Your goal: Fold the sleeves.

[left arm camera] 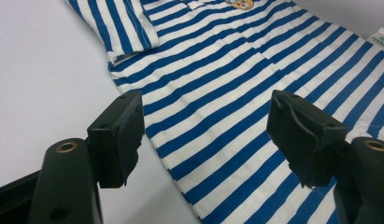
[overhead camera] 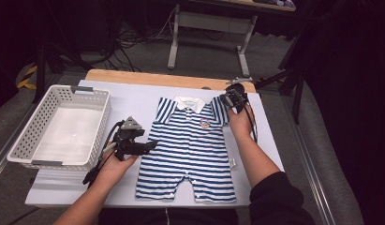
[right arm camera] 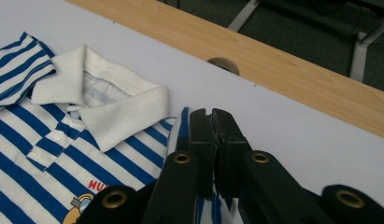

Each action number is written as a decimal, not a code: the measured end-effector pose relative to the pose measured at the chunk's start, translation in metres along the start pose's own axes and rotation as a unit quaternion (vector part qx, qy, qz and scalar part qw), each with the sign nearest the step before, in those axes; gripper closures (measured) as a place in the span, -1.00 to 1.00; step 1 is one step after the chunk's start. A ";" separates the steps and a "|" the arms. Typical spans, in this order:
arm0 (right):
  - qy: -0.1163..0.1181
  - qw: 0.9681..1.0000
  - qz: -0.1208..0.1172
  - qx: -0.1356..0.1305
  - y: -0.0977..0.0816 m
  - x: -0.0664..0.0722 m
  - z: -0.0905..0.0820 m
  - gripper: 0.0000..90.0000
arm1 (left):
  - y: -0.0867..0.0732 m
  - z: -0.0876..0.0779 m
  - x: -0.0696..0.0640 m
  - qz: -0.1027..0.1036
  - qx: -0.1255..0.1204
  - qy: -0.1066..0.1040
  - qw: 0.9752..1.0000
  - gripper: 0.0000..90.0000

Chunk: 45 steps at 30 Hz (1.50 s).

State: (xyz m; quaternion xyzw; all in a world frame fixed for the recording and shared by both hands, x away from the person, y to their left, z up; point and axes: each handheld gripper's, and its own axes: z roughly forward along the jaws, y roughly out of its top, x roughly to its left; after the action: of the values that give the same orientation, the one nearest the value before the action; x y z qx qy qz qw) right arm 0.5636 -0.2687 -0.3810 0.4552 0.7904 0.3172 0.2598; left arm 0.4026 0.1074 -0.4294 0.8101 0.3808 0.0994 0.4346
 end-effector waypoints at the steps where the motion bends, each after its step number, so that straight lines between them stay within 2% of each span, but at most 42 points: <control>1: -0.001 1.000 0.001 -0.002 0.000 -0.001 -0.002 0.94 | 0.001 0.000 0.000 0.001 -0.002 0.001 1.000 -0.32; 6: -0.011 1.000 0.013 0.000 -0.001 -0.011 -0.007 0.94 | 0.012 0.005 -0.006 0.003 -0.009 -0.007 1.000 -0.10; 11: -0.025 1.000 0.016 0.007 -0.003 -0.018 -0.007 0.94 | 0.018 0.009 -0.011 0.013 -0.007 -0.010 1.000 0.10; 15: -0.036 0.999 0.025 0.012 -0.005 -0.025 -0.007 0.95 | 0.018 0.009 -0.010 0.011 -0.007 -0.011 1.000 0.11; 18: -0.032 0.999 0.031 0.013 -0.005 -0.026 -0.008 0.95 | 0.018 0.009 -0.009 0.010 -0.007 -0.012 1.000 0.11; 24: -0.006 1.000 0.000 0.012 0.002 0.002 -0.004 0.94 | 0.017 0.009 -0.009 0.013 -0.005 -0.013 1.000 0.08; 29: 0.019 0.999 -0.003 0.029 0.006 0.019 0.009 0.93 | 0.014 0.007 -0.008 0.008 -0.004 -0.011 1.000 0.07; 35: 0.046 0.998 -0.013 0.036 0.009 0.035 0.019 0.90 | 0.011 0.006 -0.006 0.003 -0.003 -0.009 1.000 0.06; 41: 0.092 0.995 -0.013 0.048 0.009 0.047 0.028 0.71 | 0.010 0.006 -0.006 0.003 -0.002 -0.010 1.000 0.05; 45: 0.109 0.994 -0.007 0.030 0.011 0.040 0.016 0.63 | 0.010 0.007 -0.006 0.005 -0.001 -0.012 1.000 0.04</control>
State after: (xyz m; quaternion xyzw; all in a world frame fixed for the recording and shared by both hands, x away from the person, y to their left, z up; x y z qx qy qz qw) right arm 0.5627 -0.2245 -0.3881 0.4199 0.8264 0.3391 0.1607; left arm 0.4071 0.0954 -0.4248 0.8129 0.3713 0.0924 0.4391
